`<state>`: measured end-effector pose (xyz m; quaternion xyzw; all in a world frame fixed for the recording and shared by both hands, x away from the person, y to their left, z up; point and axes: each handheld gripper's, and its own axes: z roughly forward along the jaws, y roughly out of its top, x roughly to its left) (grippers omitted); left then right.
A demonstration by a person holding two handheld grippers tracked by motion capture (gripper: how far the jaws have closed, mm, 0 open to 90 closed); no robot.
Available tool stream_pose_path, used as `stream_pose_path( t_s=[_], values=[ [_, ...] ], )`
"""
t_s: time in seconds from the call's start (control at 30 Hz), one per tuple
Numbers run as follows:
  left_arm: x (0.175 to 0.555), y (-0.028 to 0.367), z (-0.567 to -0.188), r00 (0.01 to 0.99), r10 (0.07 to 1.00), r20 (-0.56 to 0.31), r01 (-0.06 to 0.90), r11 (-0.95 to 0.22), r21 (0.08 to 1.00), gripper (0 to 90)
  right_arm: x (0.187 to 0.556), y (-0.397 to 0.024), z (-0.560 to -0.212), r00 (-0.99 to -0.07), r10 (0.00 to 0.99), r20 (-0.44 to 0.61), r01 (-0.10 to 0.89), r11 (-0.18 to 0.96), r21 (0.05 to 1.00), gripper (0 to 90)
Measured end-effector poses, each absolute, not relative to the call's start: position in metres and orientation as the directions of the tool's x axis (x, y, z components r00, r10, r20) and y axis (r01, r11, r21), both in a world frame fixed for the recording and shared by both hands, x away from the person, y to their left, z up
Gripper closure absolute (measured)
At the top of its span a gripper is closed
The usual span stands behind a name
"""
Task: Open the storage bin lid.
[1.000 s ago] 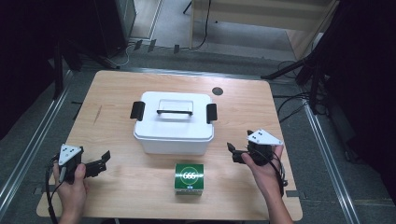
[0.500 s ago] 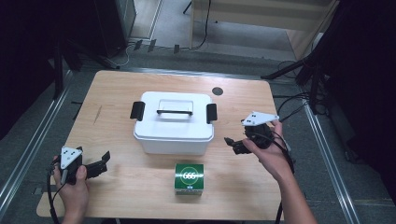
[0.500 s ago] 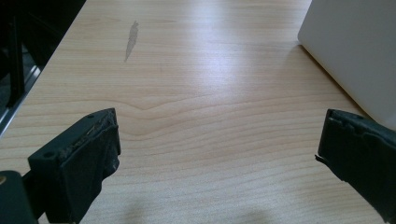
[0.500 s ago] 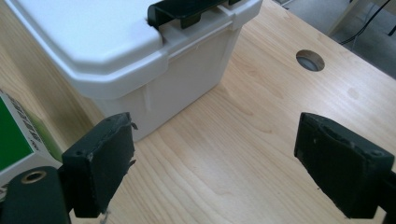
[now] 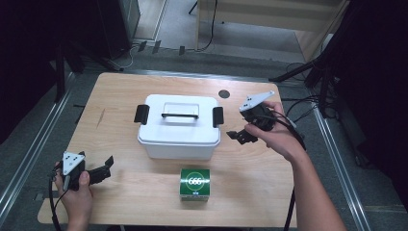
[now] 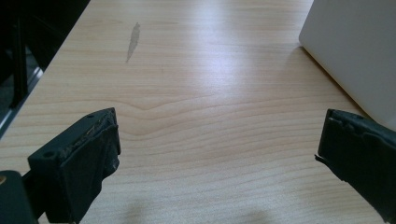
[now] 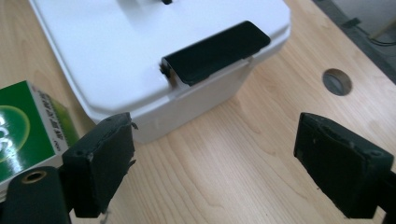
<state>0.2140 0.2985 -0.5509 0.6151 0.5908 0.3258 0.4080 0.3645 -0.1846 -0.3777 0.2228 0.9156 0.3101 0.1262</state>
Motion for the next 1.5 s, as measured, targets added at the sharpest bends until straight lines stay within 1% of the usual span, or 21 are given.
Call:
stream_pose_path(
  t_s=[0.07, 0.13, 0.23, 0.37, 0.5, 0.63, 0.73, 0.9, 1.07, 1.13, 1.33, 1.4, 1.43, 1.5],
  values=[
    [0.215, 0.297, -0.551, 0.107, 0.992, -0.072, 0.473, 0.013, 0.881, 0.0, 0.370, -0.181, -0.377, -0.889, 0.450, -0.080, 0.315, 0.729, 0.608, 12.7],
    [0.215, 0.299, -0.551, 0.119, 0.989, -0.084, 0.467, 0.019, 0.884, 0.0, 0.374, -0.177, -0.376, -0.907, 0.414, -0.072, 0.294, 0.747, 0.596, 12.9],
    [0.215, 0.300, -0.551, 0.118, 0.989, -0.092, 0.475, 0.025, 0.880, 0.0, 0.380, -0.170, -0.374, -0.916, 0.396, -0.063, 0.291, 0.764, 0.575, 13.0],
    [0.215, 0.297, -0.551, 0.110, 0.992, -0.063, 0.471, 0.004, 0.882, 0.0, 0.386, -0.159, -0.371, -0.930, 0.363, -0.061, 0.278, 0.800, 0.532, 13.8],
    [0.216, 0.300, -0.551, 0.099, 0.991, -0.091, 0.478, 0.033, 0.878, 0.0, 0.388, -0.145, -0.365, -0.944, 0.318, -0.086, 0.238, 0.840, 0.488, 14.5],
    [0.216, 0.299, -0.551, 0.100, 0.991, -0.087, 0.480, 0.028, 0.877, 0.0, 0.388, -0.128, -0.357, -0.955, 0.276, -0.105, 0.192, 0.850, 0.491, 17.9],
    [0.216, 0.299, -0.551, 0.107, 0.991, -0.081, 0.481, 0.020, 0.877, 0.0, 0.389, -0.116, -0.355, -0.960, 0.251, -0.125, 0.164, 0.863, 0.477, 22.5],
    [0.217, 0.301, -0.551, 0.094, 0.991, -0.094, 0.490, 0.036, 0.871, 0.0, 0.392, -0.099, -0.355, -0.963, 0.214, -0.165, 0.113, 0.874, 0.472, 39.6],
    [0.217, 0.300, -0.551, 0.098, 0.991, -0.089, 0.490, 0.030, 0.871, 0.0, 0.398, -0.084, -0.356, -0.963, 0.201, -0.179, 0.097, 0.880, 0.465, 52.2],
    [0.217, 0.301, -0.551, 0.098, 0.991, -0.092, 0.492, 0.032, 0.870, 0.0, 0.399, -0.079, -0.357, -0.969, 0.187, -0.162, 0.092, 0.881, 0.465, 56.6],
    [0.218, 0.300, -0.551, 0.096, 0.991, -0.096, 0.495, 0.036, 0.868, 0.0, 0.400, -0.063, -0.356, -0.977, 0.148, -0.150, 0.067, 0.892, 0.448, 67.1],
    [0.218, 0.300, -0.551, 0.096, 0.991, -0.095, 0.496, 0.035, 0.868, 0.0, 0.401, -0.058, -0.357, -0.979, 0.140, -0.149, 0.063, 0.900, 0.432, 69.1],
    [0.218, 0.300, -0.551, 0.095, 0.991, -0.095, 0.495, 0.036, 0.868, 0.0, 0.401, -0.056, -0.357, -0.980, 0.135, -0.148, 0.058, 0.900, 0.432, 72.0],
    [0.218, 0.300, -0.551, 0.095, 0.991, -0.095, 0.495, 0.036, 0.868, 0.0, 0.401, -0.054, -0.357, -0.981, 0.122, -0.153, 0.045, 0.900, 0.434, 73.8]
  ],
)
